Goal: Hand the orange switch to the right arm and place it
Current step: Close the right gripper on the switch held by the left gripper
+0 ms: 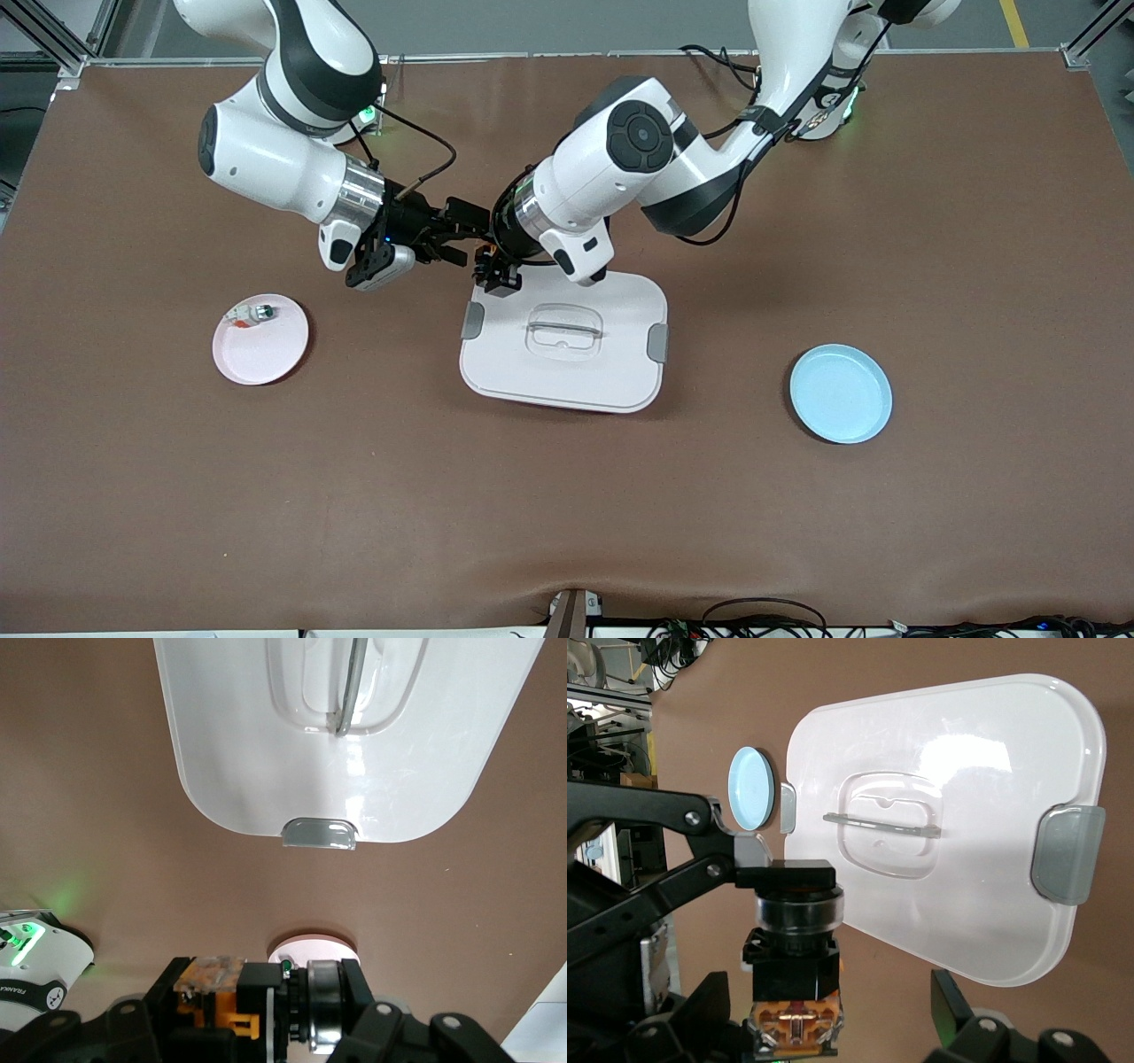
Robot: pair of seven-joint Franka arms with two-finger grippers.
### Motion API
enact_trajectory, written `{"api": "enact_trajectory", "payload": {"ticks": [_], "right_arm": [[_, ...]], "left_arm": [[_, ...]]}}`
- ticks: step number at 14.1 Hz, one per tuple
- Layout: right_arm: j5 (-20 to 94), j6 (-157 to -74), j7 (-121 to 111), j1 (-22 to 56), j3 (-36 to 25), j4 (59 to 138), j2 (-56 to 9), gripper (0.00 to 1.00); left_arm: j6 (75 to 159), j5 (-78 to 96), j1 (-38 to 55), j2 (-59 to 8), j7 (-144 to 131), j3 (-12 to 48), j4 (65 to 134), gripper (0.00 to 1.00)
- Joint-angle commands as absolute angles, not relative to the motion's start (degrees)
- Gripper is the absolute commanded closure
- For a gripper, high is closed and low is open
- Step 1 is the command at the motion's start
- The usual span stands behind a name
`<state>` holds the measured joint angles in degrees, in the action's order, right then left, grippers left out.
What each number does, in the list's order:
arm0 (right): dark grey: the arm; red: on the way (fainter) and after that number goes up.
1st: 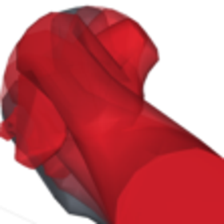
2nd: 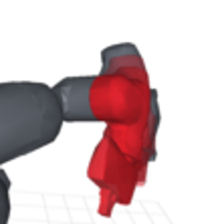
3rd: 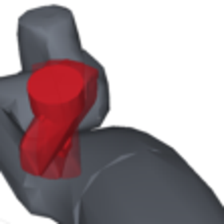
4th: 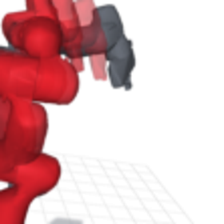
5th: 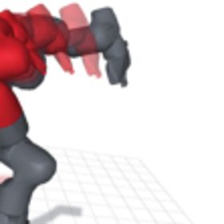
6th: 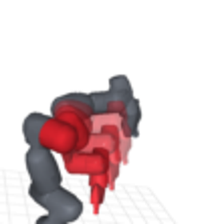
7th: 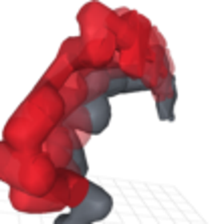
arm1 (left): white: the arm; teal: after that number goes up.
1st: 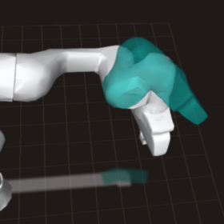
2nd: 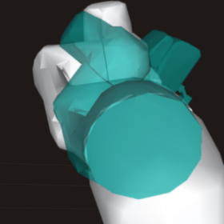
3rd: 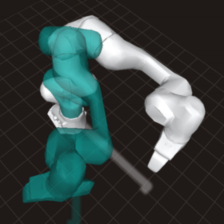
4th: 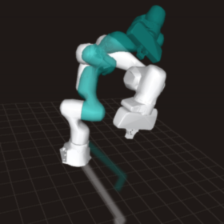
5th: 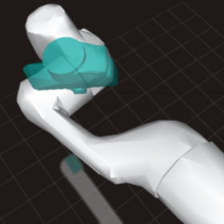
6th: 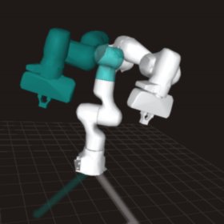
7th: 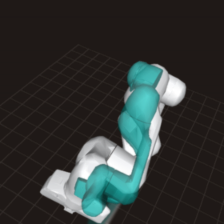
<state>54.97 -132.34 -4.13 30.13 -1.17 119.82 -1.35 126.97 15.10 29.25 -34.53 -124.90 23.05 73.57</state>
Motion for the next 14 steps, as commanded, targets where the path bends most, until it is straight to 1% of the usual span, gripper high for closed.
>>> {"api": "enact_trajectory", "payload": {"ticks": [1,3,4,6,7,9,10,11,12,14], "right_arm": [[56.7,-132.6,-5.6,30.9,-1.7,120.4,-0.9,0.0],[56.6,-132.5,-5.7,30.9,-1.7,120.3,-0.9,0.0],[56.6,-132.4,-6.0,30.9,-1.7,120.3,-0.9,0.05],[56.6,-132.4,-7.1,30.8,-1.7,120.3,-0.9,0.23],[56.6,-132.4,-7.2,30.8,-1.8,120.3,-0.9,0.3],[56.6,-132.4,-8.1,30.8,-1.8,120.3,-0.9,0.53],[56.6,-132.4,-9.3,30.8,-1.7,120.3,-0.9,0.66],[56.6,-132.4,-9.7,30.8,-1.7,120.3,-0.9,0.81],[56.6,-132.4,-9.4,30.8,-1.8,120.3,-0.9,1.0],[56.6,-132.4,-9.1,30.8,-1.8,120.3,-0.8,1.0]], "left_arm": [[127.2,16.1,29.8,-35.4,-125.5,22.7,72.1,1.0],[127.2,16.1,29.8,-35.4,-125.5,22.7,72.1,1.0],[127.2,16.1,29.8,-35.4,-125.5,22.7,72.1,1.0],[127.2,16.1,29.8,-35.5,-125.5,22.6,72.1,1.0],[127.2,16.1,29.8,-35.5,-125.5,22.6,72.1,1.0],[127.2,16.1,29.8,-35.5,-125.5,22.6,72.1,1.0],[127.2,16.1,29.7,-35.5,-125.5,22.6,72.1,1.0],[127.2,16.1,29.7,-35.5,-125.5,22.6,72.1,1.0],[127.2,16.1,29.7,-35.6,-125.5,22.6,72.1,1.0],[127.2,16.1,29.7,-35.9,-125.5,22.6,72.1,1.0]]}}
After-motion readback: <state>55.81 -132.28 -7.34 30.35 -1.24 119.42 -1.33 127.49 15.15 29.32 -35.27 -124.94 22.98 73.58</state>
